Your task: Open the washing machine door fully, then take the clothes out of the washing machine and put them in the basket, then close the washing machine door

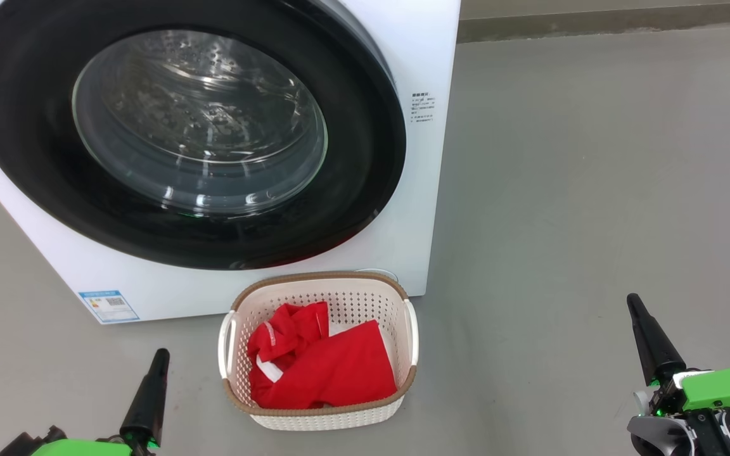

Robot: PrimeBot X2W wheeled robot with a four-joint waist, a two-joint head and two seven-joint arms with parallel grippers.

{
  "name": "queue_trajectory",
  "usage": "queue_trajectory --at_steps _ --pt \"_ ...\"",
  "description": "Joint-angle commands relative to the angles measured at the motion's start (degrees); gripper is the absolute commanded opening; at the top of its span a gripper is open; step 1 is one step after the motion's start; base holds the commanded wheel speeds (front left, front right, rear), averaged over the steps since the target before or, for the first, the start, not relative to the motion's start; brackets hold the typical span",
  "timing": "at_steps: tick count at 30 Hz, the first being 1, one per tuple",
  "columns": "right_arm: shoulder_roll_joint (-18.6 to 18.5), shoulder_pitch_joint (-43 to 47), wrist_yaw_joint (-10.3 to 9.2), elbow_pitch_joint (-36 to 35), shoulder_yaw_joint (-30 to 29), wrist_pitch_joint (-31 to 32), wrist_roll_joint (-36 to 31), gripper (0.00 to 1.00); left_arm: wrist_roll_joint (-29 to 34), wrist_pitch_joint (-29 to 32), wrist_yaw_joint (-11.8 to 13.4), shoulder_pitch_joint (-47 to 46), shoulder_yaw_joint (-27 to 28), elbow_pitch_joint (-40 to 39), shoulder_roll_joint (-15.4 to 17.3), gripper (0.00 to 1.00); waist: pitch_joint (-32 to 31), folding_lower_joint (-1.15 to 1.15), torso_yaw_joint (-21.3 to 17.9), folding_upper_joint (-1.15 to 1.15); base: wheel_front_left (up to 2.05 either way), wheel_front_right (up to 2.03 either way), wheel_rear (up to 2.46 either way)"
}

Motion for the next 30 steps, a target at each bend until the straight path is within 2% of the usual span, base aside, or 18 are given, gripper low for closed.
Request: queue_trajectory --at_steps 1,30 --pt "-0.3 -2.4 -0.03 -1.4 0.8 0.4 0.0 0.00 -0.6 0.2 -0.4 -2.3 2.0 -1.2 0.6 0.00 0.0 0.00 0.0 0.00 0.00 0.00 0.00" --pt "-0.3 -2.4 -0.03 -1.4 0.8 0.4 0.0 0.00 -0.6 0.2 -0.4 -2.3 2.0 -1.2 0.6 0.00 0.0 0.00 0.0 0.00 0.00 0.00 0.00"
